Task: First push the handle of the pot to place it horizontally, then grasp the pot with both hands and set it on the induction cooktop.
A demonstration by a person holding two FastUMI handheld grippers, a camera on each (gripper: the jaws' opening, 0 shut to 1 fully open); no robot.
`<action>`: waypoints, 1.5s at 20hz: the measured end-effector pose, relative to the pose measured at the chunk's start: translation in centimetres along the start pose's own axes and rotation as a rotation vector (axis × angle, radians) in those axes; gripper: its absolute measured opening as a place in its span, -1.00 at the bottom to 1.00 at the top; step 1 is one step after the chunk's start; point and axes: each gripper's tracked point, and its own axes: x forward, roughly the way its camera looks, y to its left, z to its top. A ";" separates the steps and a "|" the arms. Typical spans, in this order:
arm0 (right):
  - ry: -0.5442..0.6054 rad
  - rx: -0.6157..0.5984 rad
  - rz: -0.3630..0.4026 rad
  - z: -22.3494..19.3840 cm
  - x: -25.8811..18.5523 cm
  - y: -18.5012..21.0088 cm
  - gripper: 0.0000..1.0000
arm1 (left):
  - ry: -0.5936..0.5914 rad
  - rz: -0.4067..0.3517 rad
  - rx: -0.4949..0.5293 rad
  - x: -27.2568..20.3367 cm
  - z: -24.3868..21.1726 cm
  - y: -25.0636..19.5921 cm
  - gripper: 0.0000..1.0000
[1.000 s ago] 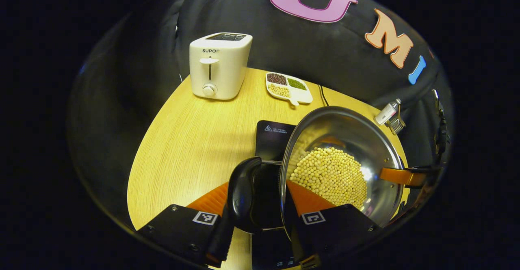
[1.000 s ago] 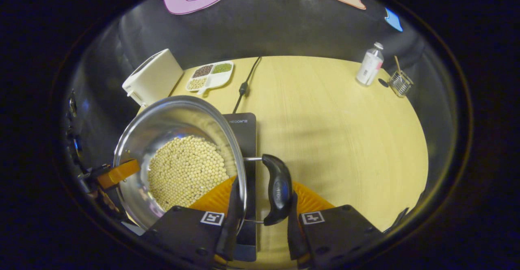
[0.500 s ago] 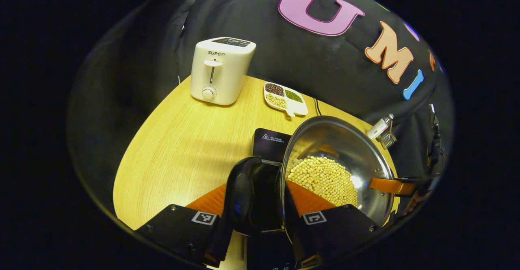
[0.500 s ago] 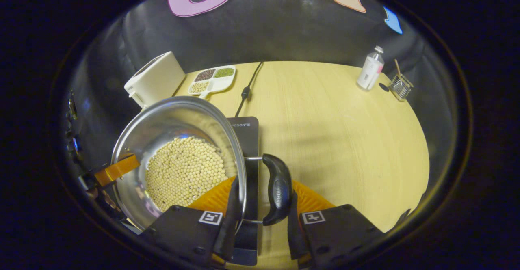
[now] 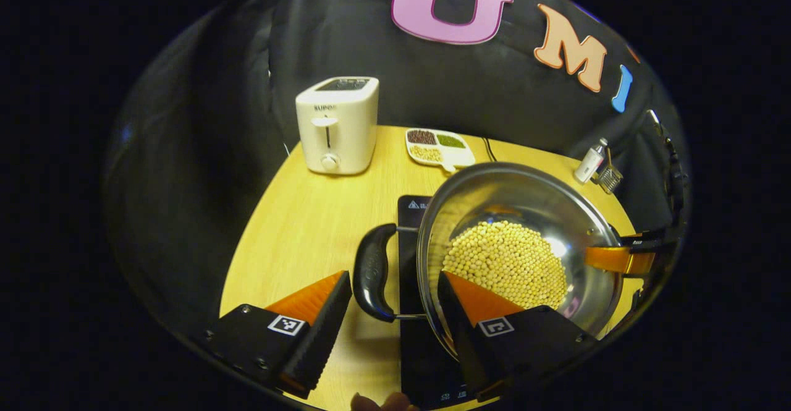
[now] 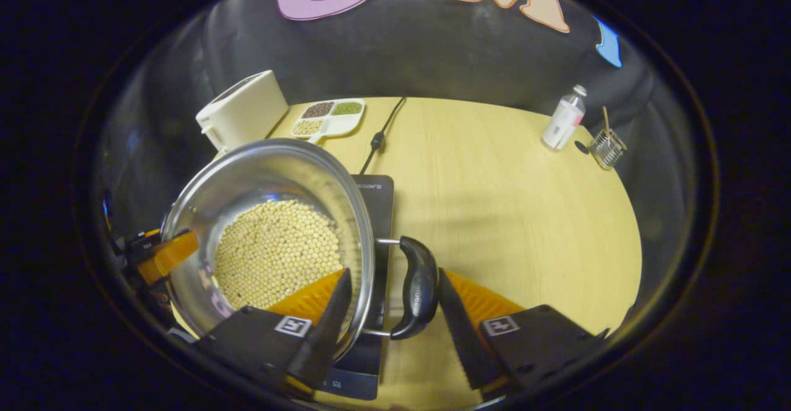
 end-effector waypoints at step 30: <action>-0.685 0.137 0.148 8.1 -30.5 -27.5 0.87 | -0.518 0.047 0.115 -26.6 13.7 -35.1 0.70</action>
